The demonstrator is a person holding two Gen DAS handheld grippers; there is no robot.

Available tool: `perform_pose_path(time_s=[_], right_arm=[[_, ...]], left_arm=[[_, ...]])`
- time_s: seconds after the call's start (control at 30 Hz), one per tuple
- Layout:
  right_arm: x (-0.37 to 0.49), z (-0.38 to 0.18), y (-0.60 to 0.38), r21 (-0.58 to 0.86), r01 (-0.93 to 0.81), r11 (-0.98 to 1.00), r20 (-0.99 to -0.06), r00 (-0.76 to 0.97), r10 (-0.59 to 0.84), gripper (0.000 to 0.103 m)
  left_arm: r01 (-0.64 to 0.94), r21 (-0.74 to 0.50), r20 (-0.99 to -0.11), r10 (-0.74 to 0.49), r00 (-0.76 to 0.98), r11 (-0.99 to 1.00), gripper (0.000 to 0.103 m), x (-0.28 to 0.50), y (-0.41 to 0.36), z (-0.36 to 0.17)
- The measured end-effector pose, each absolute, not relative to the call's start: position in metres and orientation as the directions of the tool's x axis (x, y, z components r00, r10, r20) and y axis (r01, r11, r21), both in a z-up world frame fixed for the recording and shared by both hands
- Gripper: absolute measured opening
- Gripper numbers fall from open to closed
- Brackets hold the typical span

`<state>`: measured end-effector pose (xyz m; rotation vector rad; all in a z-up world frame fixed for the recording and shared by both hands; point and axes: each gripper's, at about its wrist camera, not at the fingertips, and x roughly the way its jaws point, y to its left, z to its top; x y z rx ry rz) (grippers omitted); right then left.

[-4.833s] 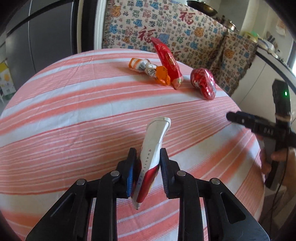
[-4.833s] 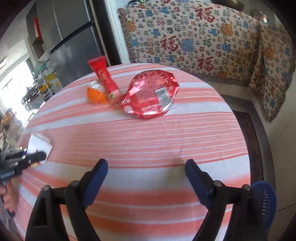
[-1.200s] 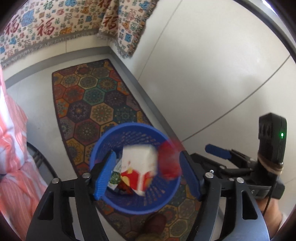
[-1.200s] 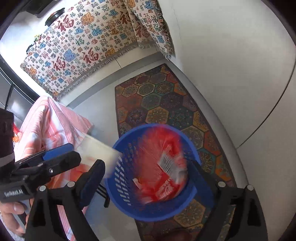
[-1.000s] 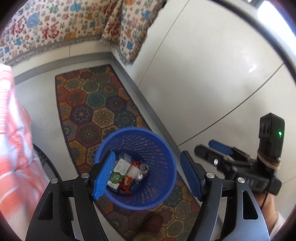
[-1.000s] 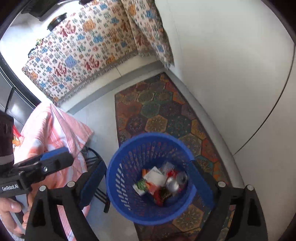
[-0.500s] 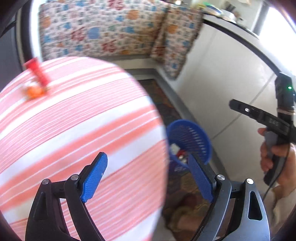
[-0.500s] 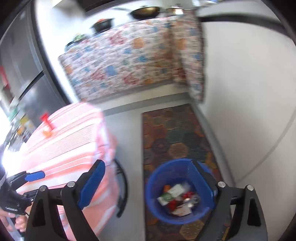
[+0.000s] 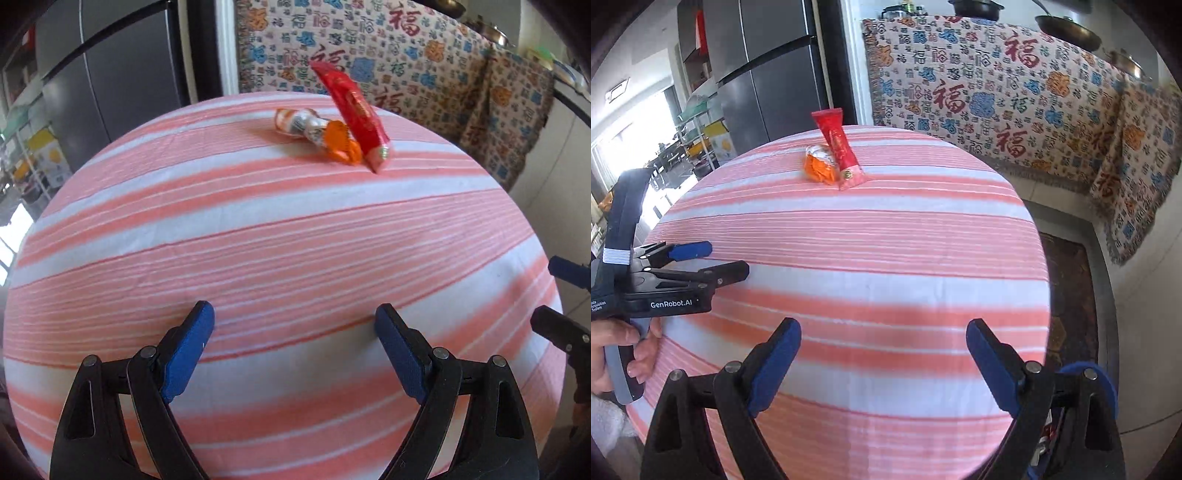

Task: Collect trash
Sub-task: 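Move both tools back over the table toward the last wrappers, then grasp the red ice-pop wrapper with the right tool while the left tool grasps the orange-and-white wrapper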

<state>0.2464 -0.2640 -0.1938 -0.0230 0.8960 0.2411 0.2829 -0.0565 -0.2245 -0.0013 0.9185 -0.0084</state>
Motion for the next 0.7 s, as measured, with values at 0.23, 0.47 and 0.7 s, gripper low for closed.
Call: perform_pose_path(time_s=[0.23, 0.47, 0.7], right_arm=[[0.304, -0.214, -0.217, 0.02, -0.296, 0.955, -0.809, 0.557, 0.19, 0.085], [0.364, -0.223, -0.201, 0.023, -0.346, 0.938, -0.806, 0.549, 0.222, 0.077], [0.414, -0.224, -0.175, -0.013, -0.383, 0.924, -0.791, 0.569, 0.225, 0.061]], left_arm=[[0.024, 0.037, -0.81, 0.016, 0.587, 0.999, 0.102, 0.288, -0.056, -0.23], [0.018, 0.028, -0.81, 0.013, 0.586, 0.999, 0.103, 0.287, -0.056, -0.229], [0.012, 0.029, -0.809, 0.016, 0.587, 1.0, 0.103, 0.286, -0.057, -0.228]])
